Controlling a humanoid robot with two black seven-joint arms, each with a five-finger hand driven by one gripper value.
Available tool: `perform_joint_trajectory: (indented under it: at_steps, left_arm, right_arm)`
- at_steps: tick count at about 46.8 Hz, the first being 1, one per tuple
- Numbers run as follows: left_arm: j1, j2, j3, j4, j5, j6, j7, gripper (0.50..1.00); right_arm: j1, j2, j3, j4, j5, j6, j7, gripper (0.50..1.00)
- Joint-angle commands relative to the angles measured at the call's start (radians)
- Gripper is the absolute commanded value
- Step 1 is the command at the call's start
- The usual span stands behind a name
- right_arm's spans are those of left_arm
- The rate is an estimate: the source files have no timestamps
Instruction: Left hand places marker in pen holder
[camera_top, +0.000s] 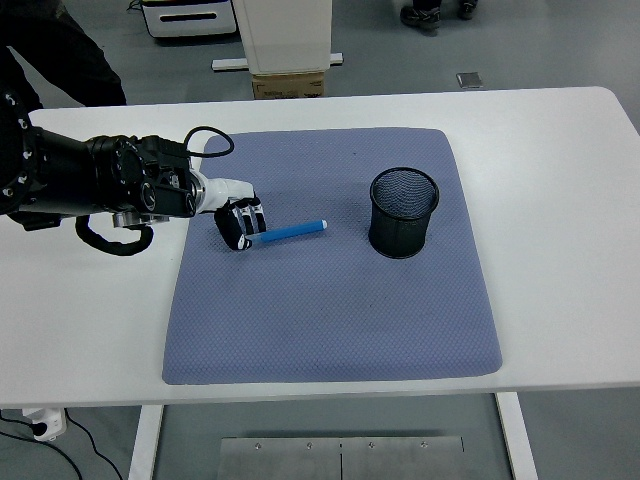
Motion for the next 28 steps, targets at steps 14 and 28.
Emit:
perform_joint_trajectory:
  at_steps: [14,28]
  left_arm:
    - [0.0,0.0,0.002,0.0,-0.001,-0.001,0.0,0.5]
    - [-0.002,0.0,0.007,0.0,0.0,-0.004,0.001,0.5]
  right_arm:
    - [0.0,0.0,-0.002,0.0,0.0,0.0,0.0,1.0]
    - [0.0,0.0,0.0,0.0,0.0,0.0,0.0,1.0]
